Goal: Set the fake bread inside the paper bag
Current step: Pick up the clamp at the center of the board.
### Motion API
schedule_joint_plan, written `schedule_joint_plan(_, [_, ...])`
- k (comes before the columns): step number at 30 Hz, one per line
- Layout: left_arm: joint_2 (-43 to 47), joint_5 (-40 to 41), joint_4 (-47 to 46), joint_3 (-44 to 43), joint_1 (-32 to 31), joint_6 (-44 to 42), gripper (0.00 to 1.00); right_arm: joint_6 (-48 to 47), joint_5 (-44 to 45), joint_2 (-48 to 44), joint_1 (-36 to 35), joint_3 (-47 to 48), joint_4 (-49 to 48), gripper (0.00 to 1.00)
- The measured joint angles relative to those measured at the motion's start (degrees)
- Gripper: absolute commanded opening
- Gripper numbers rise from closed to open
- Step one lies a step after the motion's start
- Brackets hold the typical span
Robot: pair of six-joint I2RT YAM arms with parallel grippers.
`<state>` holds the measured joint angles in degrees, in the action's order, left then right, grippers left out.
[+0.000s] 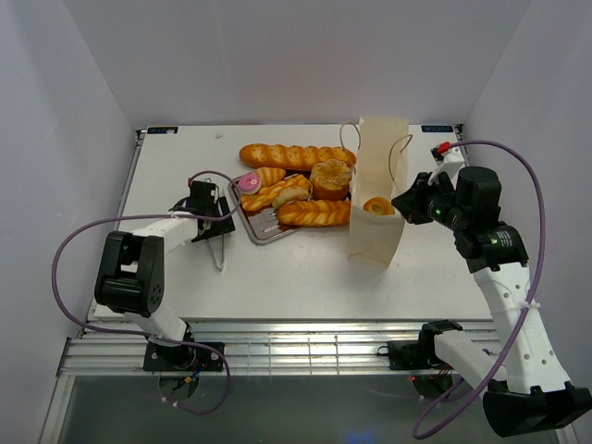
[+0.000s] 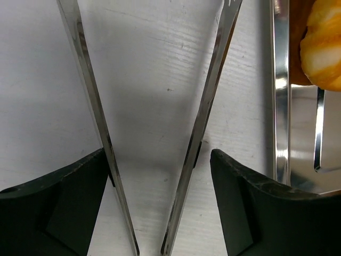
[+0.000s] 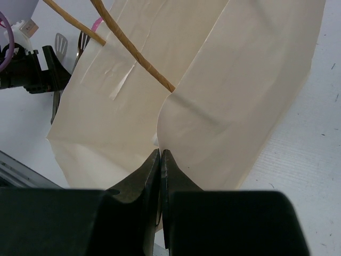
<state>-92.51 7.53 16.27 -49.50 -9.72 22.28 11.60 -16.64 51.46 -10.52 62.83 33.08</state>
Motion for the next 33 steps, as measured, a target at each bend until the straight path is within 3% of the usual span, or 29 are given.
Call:
schedule_joint_plan(8, [-2.43,6.14,-1.64,-1.14,-1.66,-0.24,0.84,0.00,0.00,0.00,0.00,-0.13,-0.20,0.08])
schedule_joint_plan(12, [-4.31,8.63,-2.38,-2.56,-1.70,-0.17,0.78,0.09,-0.04,0.02,0.00,-0.42,-0.52,0.08])
schedule_joint_plan(14, [-4.96,9.16,-2.95,-3.08,-1.70,0.02,0.72,0.11,-0.02,0.00,0.00,-0.42,-0.52,0.08])
schedule_joint_plan(18, [-5.42,9.70,-4.26,-3.17,-1.70,0.39,0.47,0.11,0.00,0.00,0.00,-0.42,-0.50,0.08])
schedule_joint_plan(26, [-2.14,6.25,0.37,-3.02,-1.57,0.92,0.47,0.11,0.00,0.00,0.00,-0.39,-0.44,0.08])
schedule_joint_plan(33, [12.22,-2.75,6.99,-4.79,-0.74,1.22,0.47,0.11,0.22,0.00,0.00,-0.28,-0.13,0.08])
